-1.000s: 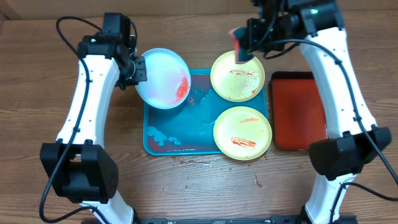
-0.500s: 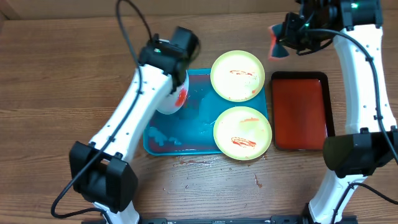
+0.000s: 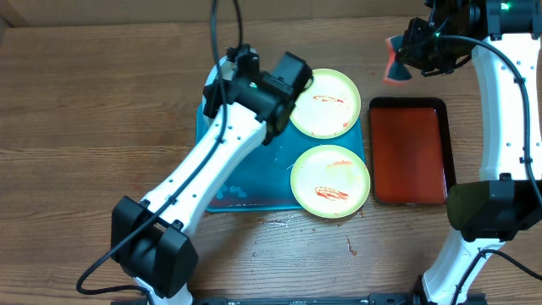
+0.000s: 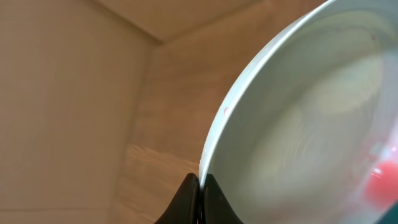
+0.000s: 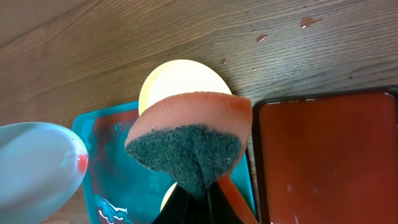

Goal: Clean dirty plates on tray and stack at the side
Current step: 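Lift the white plate with the left gripper and set it left of the tray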

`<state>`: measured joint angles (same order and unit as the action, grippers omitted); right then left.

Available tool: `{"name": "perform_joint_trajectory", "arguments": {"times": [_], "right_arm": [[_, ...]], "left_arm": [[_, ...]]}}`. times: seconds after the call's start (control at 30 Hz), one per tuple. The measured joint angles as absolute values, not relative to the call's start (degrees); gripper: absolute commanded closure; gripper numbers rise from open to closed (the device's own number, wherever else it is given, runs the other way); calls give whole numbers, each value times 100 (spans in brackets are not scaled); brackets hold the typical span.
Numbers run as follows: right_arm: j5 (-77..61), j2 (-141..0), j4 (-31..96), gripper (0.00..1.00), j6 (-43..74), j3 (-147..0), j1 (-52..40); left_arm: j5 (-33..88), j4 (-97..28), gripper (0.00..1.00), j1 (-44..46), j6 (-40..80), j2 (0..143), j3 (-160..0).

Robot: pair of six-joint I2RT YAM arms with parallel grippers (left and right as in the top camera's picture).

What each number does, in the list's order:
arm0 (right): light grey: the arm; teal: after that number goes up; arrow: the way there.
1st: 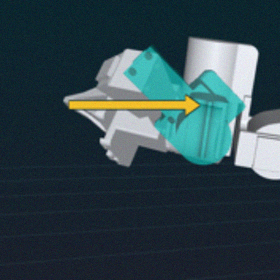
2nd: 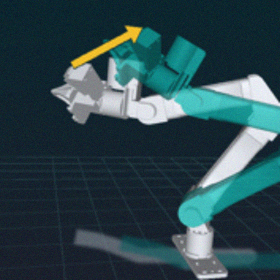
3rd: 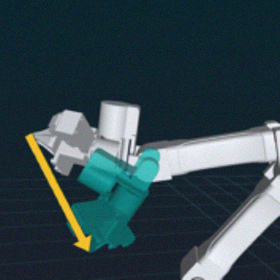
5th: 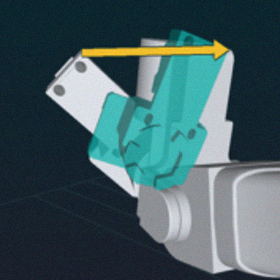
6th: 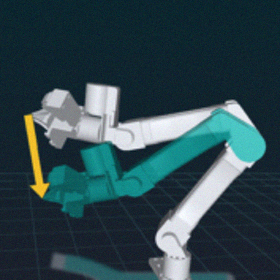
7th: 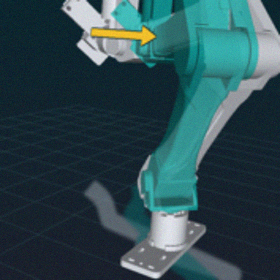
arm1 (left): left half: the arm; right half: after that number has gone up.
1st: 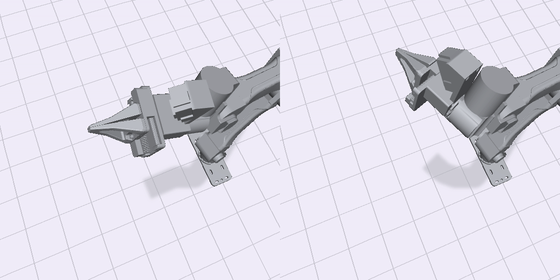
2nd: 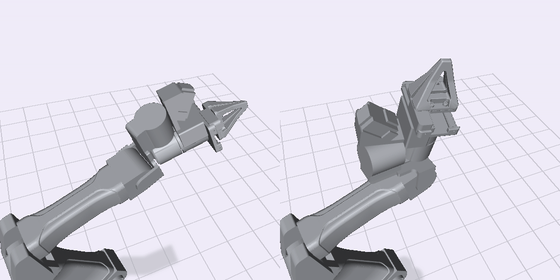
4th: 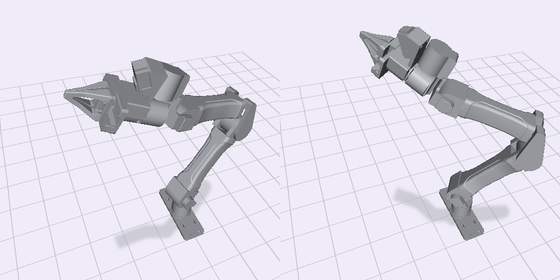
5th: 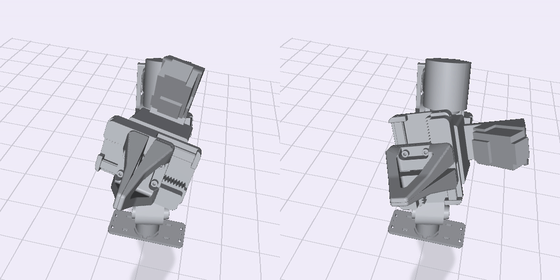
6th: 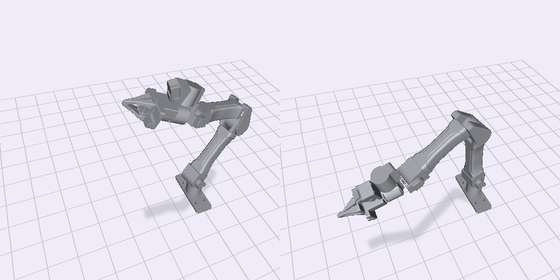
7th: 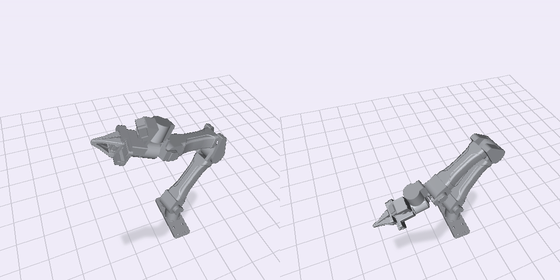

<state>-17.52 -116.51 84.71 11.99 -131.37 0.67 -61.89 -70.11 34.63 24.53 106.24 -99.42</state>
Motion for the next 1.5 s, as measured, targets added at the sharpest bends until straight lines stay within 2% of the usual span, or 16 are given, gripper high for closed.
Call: {"name": "perform_joint_trajectory", "arguments": {"times": [0.3,0.7,0.87,1.03,1.27,1.5], "right_arm": [[-1658,-11651,8543,96,1194,-13137,67],[-1625,-11651,8580,96,1197,-13137,67],[-1621,-11651,8582,96,1197,-13137,67],[-1621,-11649,8595,96,1197,-13137,67],[-1612,-11649,8615,96,1197,-13137,67],[-1612,-11649,8617,96,1199,-13137,67]], "left_arm": [[-7181,-6899,96,3916,2453,10624,-9942],[-7078,-6967,96,3913,2451,10624,-9942],[-5640,-7067,96,3717,2423,10624,-9942],[-3800,-7026,96,3063,2115,10624,-9942],[-1330,-7028,95,1350,1643,10624,-9942],[-99,-7017,96,-521,1479,10624,-9942]]}}
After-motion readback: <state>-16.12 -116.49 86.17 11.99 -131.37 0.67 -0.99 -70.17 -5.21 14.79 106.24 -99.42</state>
